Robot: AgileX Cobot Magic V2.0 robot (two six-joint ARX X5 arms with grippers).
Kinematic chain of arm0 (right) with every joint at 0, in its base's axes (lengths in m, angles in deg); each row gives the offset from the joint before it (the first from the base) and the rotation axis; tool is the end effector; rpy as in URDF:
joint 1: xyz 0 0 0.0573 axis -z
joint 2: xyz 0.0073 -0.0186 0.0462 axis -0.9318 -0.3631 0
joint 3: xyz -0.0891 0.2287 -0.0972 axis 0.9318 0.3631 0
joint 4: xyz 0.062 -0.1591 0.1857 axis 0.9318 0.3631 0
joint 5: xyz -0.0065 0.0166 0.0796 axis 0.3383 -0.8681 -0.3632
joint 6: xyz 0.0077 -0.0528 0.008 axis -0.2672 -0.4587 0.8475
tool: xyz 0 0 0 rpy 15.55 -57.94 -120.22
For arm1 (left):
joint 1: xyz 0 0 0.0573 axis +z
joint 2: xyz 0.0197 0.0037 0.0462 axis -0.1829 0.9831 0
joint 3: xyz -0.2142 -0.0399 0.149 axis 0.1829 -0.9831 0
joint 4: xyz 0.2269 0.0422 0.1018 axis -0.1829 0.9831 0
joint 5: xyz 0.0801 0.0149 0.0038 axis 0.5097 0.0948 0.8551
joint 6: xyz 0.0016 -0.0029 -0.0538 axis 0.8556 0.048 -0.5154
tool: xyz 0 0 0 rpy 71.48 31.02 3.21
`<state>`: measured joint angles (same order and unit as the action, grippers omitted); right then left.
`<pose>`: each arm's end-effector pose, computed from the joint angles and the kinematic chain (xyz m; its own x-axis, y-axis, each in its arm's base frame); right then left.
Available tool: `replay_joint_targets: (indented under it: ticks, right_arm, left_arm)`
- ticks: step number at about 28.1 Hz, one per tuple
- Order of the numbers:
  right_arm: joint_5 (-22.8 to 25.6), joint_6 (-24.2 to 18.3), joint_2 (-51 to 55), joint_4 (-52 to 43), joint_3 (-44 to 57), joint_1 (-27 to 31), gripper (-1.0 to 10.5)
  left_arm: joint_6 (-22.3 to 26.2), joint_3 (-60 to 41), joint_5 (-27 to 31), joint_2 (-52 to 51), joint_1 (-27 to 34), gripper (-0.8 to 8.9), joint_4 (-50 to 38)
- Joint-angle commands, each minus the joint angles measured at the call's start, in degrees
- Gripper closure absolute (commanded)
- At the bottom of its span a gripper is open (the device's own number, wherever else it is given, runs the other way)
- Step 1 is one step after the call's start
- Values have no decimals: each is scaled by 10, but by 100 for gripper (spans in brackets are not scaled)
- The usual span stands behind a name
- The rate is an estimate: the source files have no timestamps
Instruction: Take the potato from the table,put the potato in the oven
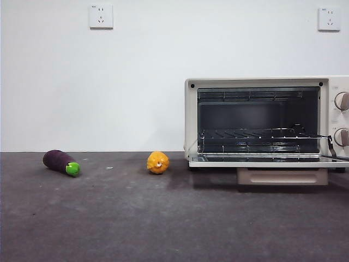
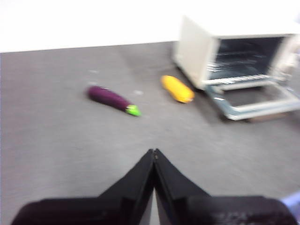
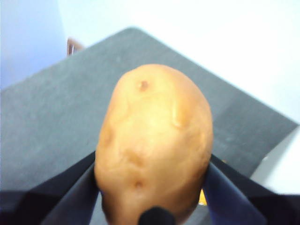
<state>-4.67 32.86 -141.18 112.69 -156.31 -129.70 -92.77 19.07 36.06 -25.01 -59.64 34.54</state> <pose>0.1782 0.3011 0.5111 0.6968 0.5554 -0.4538 -0.6713 0.7279 -0.1398 -0.0279 0.0541 0.3458 0.9035 -0.2843 -0.3208 0.2646 0.9587 -0.1043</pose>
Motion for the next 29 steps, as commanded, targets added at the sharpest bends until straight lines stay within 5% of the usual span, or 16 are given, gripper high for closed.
replay_joint_targets:
  ticks: [1, 8, 17, 26, 29]
  right_arm:
    - [20, -8, 38, 16, 22, 0, 942]
    - [83, -20, 191, 15, 233, 0, 941]
    - [97, 18, 386, 15, 513, 37, 942]
    - [96, 21, 546, 15, 716, 188, 946]
    - [44, 1, 580, -83, 817, 222, 946]
  left_arm:
    - [-5, -12, 24, -2, -1, 818, -2]
    - [-28, -63, 60, -2, -1, 818, -2]
    - [-93, -153, 73, 6, -1, 818, -5]
    - [-93, -153, 73, 13, -2, 818, -5]
    - [-93, -153, 73, 20, -2, 818, -5]
